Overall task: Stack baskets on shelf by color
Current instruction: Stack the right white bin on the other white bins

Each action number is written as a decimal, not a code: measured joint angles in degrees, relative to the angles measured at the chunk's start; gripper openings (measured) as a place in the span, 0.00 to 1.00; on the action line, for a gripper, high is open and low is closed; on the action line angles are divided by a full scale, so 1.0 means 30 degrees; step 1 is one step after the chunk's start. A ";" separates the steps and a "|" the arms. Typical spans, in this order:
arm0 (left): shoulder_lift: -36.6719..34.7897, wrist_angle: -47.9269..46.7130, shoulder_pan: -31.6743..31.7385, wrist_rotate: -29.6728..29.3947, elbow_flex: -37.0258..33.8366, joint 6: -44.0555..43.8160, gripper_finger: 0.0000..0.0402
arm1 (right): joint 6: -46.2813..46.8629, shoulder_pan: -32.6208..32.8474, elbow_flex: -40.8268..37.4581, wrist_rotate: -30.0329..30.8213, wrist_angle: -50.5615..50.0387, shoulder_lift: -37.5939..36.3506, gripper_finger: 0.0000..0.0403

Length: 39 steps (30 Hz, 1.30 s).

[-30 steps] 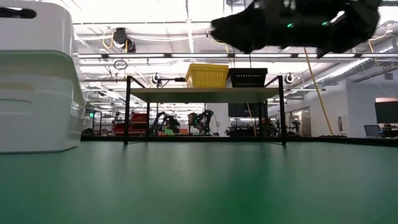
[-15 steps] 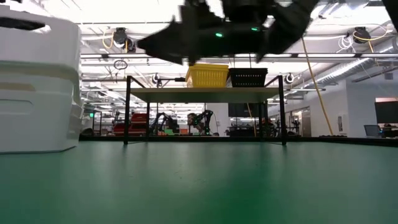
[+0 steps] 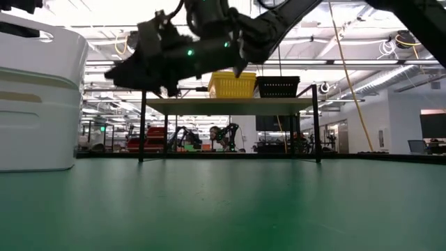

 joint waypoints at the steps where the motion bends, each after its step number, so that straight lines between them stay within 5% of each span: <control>1: 0.0006 -0.0003 0.0003 0.0002 0.0000 0.0038 0.28 | 0.0087 -0.0021 0.0108 -0.0083 -0.0022 0.0218 0.40; 12: 0.1909 -0.0058 0.0189 -0.1741 0.0014 0.2420 0.21 | 0.0091 0.0478 0.1460 -0.1457 0.0217 0.2543 0.26; 17: 0.3808 -0.0138 0.0554 -0.1599 0.0076 0.3691 0.13 | -0.1065 0.0912 0.1417 -0.1435 -0.2795 0.1581 0.23; 26: 0.5761 0.1606 0.0638 -0.3904 0.0074 0.7242 0.09 | -0.2060 0.1975 0.0365 0.0135 -0.7346 -0.2407 0.20; 35: 0.5977 0.4532 0.0732 -0.4733 0.0961 1.0176 0.09 | -0.0704 0.1760 -0.6064 0.2136 -0.6843 -0.9934 0.19; 39: 0.5990 0.8262 0.0749 -0.5322 0.1479 1.4186 0.08 | 0.0644 0.1664 -0.9157 0.2132 -0.5498 -1.2711 0.19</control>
